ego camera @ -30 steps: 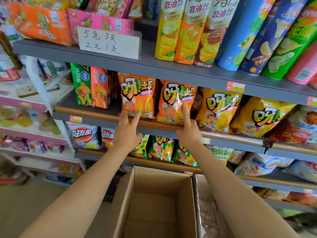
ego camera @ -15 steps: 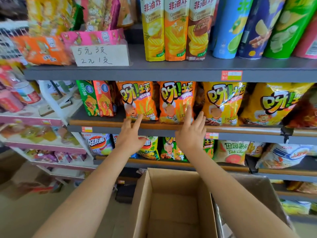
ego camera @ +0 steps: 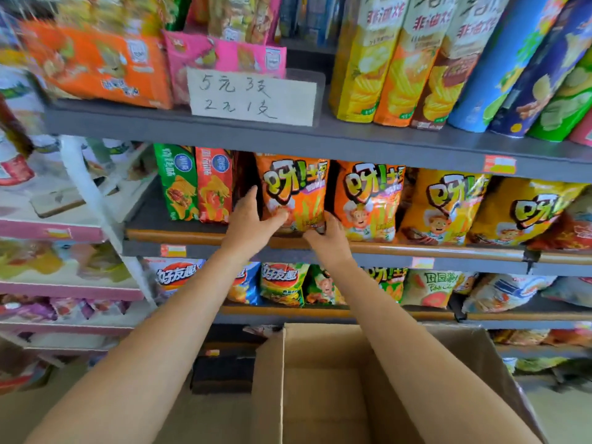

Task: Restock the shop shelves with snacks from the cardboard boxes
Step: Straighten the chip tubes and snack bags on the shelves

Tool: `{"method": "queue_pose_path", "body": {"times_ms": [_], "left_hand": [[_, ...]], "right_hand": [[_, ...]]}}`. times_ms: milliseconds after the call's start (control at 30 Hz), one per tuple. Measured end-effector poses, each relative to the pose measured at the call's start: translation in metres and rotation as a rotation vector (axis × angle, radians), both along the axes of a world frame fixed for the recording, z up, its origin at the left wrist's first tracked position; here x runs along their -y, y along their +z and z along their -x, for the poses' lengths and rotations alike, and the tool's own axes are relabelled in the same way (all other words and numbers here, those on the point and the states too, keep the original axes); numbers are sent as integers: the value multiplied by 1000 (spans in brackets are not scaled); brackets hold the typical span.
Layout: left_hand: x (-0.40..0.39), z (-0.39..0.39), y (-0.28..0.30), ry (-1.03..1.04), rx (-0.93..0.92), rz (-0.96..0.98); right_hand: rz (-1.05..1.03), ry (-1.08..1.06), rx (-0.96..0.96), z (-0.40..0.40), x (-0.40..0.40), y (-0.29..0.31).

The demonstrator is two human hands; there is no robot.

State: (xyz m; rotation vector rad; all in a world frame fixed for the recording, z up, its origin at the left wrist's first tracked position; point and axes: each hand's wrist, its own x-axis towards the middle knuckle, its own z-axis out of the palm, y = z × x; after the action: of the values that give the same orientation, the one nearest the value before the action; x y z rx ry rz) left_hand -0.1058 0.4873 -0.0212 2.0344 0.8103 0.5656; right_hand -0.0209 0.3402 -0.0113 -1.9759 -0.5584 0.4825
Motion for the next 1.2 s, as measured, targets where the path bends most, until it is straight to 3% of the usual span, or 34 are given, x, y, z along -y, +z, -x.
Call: {"method": "queue_pose_path", "body": {"times_ms": [100, 267, 533, 667, 867, 1200], "left_hand": [[-10, -2, -5, -56, -18, 123], [-22, 3, -5, -80, 36, 125], [-32, -13, 3, -74, -27, 96], [-39, -25, 6, -80, 61, 328], [-37, -38, 7, -116, 127, 494], [-13, -52, 8, -44, 234, 449]], "right_hand": [[42, -12, -34, -2, -4, 6], [6, -3, -63, -3, -6, 7], [108, 19, 101, -13, -8, 18], [46, -36, 233, -21, -20, 18], [-27, -15, -62, -25, -38, 10], [8, -51, 136, -40, -19, 4]]}}
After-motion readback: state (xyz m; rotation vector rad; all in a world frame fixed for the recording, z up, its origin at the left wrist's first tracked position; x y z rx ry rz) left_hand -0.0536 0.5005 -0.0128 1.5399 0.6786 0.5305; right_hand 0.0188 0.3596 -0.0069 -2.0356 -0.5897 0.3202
